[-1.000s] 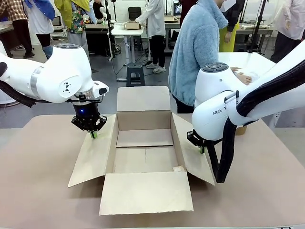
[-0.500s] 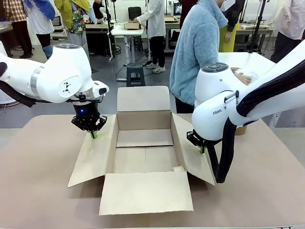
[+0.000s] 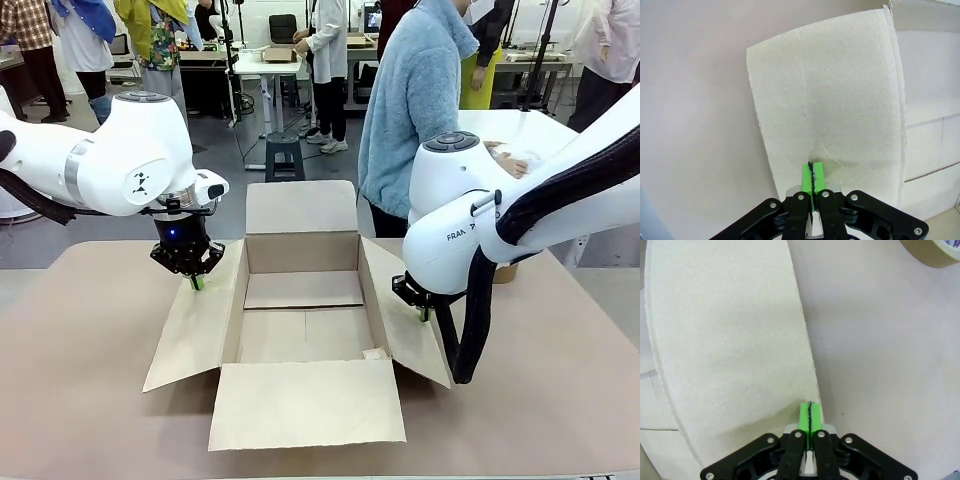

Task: Wrap the clocks to prevent damage.
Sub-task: Once the human has placed the objects inside and stepped back, release both hands from the side flaps of the Package Box.

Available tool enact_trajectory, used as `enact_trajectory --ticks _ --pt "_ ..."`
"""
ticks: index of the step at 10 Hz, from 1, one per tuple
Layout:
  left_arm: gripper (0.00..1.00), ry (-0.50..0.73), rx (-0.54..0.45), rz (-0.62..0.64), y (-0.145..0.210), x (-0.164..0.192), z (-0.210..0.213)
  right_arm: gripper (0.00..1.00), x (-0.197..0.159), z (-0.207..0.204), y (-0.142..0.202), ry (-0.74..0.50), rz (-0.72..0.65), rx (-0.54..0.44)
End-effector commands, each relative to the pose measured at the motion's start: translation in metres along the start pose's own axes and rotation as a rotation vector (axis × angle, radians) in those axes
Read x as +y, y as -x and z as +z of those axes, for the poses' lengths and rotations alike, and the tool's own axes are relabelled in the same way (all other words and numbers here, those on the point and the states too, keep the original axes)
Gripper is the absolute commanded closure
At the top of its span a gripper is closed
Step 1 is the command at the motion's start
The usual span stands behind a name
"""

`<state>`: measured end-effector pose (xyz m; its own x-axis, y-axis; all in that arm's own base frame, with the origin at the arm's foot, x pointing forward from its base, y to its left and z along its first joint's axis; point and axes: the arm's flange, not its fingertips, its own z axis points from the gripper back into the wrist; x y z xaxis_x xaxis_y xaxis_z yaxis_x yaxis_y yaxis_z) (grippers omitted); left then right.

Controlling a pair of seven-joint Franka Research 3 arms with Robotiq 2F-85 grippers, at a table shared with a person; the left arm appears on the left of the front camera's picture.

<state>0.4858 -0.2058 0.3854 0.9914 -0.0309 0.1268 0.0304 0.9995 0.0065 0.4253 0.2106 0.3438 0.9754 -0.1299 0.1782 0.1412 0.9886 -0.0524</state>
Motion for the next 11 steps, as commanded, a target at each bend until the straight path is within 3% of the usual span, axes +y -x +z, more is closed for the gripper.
enact_trajectory --ticks 1,11 --pt "1.00 -0.012 0.003 -0.010 -0.0022 -0.0011 0.0001 0.99 0.0007 0.0000 0.0015 0.017 0.001 -0.004" --pt "1.00 -0.012 0.003 -0.010 -0.0022 -0.0011 0.0001 0.99 0.0007 0.0000 0.0015 0.017 0.001 -0.004"
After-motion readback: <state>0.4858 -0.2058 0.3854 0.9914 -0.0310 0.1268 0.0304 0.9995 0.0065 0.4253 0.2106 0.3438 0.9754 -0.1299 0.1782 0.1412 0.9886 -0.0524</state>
